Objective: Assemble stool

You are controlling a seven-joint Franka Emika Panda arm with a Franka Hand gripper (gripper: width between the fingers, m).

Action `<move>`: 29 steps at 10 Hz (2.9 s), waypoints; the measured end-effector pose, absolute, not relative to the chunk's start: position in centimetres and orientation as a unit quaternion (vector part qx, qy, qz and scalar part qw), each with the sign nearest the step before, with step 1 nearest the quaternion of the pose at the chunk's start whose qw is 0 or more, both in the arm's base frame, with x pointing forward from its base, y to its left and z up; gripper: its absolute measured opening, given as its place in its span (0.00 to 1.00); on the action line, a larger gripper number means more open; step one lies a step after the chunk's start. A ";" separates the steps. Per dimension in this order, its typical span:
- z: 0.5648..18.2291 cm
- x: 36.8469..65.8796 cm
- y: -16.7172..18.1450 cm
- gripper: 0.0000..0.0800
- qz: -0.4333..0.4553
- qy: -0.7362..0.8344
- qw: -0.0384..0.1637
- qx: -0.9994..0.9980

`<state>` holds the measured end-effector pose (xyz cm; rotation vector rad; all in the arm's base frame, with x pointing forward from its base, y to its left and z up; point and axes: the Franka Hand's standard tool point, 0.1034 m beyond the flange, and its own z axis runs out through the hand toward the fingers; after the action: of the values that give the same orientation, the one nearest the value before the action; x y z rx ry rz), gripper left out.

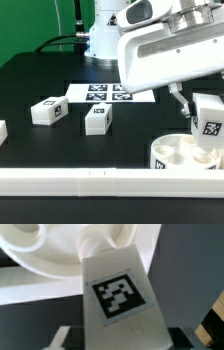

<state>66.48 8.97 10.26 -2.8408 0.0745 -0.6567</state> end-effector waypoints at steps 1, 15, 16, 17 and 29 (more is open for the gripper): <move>10.3 66.6 9.0 0.42 -0.224 0.026 0.112 -0.968; 9.0 65.6 8.8 0.42 -0.276 0.026 0.097 -0.956; 9.0 65.5 8.6 0.42 -0.280 0.027 0.096 -0.955; 9.0 65.4 8.5 0.42 -0.280 0.028 0.095 -0.955; 10.1 65.7 8.3 0.81 -0.284 0.025 0.093 -0.954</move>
Offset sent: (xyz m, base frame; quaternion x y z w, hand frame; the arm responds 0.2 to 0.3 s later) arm 0.0036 0.0016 -0.0040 0.0000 0.0082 0.0021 1.0000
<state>65.68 8.31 10.14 -2.8312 0.0752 -0.8428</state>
